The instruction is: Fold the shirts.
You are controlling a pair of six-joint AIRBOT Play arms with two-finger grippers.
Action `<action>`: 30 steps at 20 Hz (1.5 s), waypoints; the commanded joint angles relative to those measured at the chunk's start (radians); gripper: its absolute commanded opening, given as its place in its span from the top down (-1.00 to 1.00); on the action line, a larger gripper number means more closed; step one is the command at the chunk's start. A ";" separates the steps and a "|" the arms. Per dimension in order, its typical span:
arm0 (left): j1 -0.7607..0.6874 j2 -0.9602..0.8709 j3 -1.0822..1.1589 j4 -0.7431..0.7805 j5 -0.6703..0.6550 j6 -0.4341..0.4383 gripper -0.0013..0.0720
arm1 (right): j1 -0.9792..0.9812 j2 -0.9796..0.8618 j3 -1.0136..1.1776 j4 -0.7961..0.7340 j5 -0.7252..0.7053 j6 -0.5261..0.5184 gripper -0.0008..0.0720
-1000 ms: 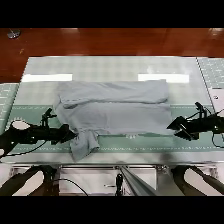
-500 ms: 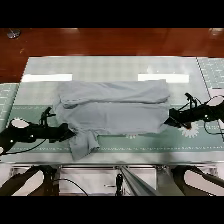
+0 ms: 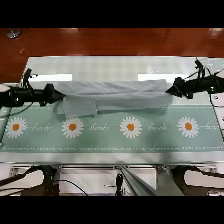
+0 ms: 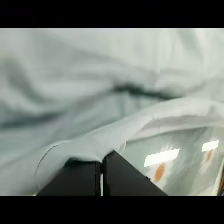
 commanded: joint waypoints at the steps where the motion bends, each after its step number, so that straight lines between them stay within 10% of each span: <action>1: -0.026 -0.230 0.273 -0.037 -0.051 -0.039 0.91 | 0.031 -0.134 0.161 0.089 -0.035 -0.009 0.87; 9: -0.057 -0.500 0.552 -0.027 -0.111 -0.147 0.85 | 0.032 -0.347 0.325 0.152 -0.047 0.028 0.87; 10: -0.055 -0.513 0.552 -0.026 -0.144 -0.161 0.08 | 0.031 -0.357 0.325 0.149 -0.043 0.027 0.50; 11: -0.045 -0.518 0.555 -0.024 -0.186 -0.161 -0.96 | 0.026 -0.357 0.325 0.142 -0.037 0.022 -0.54; 16: 0.150 -0.431 0.611 0.330 -0.430 -0.296 -0.93 | -0.140 -0.303 0.339 0.022 0.072 0.028 -0.72; 21: 0.219 -0.071 0.381 0.307 -0.054 -0.192 -0.93 | -0.163 -0.367 0.339 0.002 0.138 0.021 -0.72; 25: 0.080 0.182 0.101 0.206 0.002 -0.070 -0.94 | -0.075 -0.444 0.339 0.032 0.112 0.001 -0.72; 28: -0.038 0.200 0.058 0.195 0.001 -0.073 -0.93 | -0.014 -0.465 0.339 0.102 0.098 -0.064 -0.54; 30: -0.116 0.170 0.060 0.169 0.029 -0.072 -0.91 | 0.021 -0.452 0.344 0.106 0.087 -0.061 0.88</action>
